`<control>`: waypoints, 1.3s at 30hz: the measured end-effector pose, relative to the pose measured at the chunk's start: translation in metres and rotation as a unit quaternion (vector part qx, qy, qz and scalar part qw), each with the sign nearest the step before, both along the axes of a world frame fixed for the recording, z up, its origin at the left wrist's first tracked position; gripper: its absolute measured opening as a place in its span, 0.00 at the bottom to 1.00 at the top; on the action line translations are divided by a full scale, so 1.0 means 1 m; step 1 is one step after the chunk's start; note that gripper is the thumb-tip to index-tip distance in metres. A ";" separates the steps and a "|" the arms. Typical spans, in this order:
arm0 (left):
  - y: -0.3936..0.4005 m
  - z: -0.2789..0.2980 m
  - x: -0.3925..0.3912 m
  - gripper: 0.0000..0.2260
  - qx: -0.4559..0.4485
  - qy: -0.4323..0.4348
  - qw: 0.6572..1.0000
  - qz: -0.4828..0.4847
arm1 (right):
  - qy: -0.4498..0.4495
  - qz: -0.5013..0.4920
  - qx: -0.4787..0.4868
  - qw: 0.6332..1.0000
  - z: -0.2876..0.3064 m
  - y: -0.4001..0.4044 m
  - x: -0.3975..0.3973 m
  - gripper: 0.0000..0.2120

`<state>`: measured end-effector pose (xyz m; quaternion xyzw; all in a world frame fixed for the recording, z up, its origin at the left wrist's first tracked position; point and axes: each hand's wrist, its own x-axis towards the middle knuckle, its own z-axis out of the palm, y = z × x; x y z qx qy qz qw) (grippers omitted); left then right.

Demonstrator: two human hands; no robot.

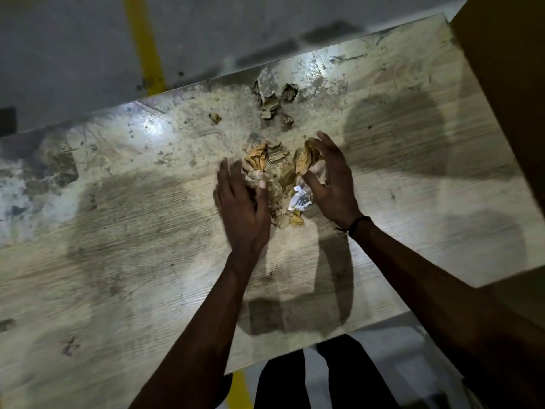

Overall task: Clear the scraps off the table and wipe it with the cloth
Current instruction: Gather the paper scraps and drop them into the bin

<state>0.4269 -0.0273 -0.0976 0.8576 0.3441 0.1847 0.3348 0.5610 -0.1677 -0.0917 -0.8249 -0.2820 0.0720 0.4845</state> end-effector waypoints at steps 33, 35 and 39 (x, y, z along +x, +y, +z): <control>-0.053 0.011 0.037 0.14 -0.429 -0.233 0.866 0.107 | 0.300 -0.122 0.198 0.925 0.011 0.043 -0.057 0.16; -0.060 0.011 0.036 0.14 -0.469 -0.257 0.835 0.133 | 0.331 -0.122 0.216 0.910 0.014 0.040 -0.057 0.16; -0.066 0.013 0.031 0.12 -0.521 -0.271 0.790 0.178 | 0.386 -0.141 0.256 0.875 0.013 0.033 -0.069 0.15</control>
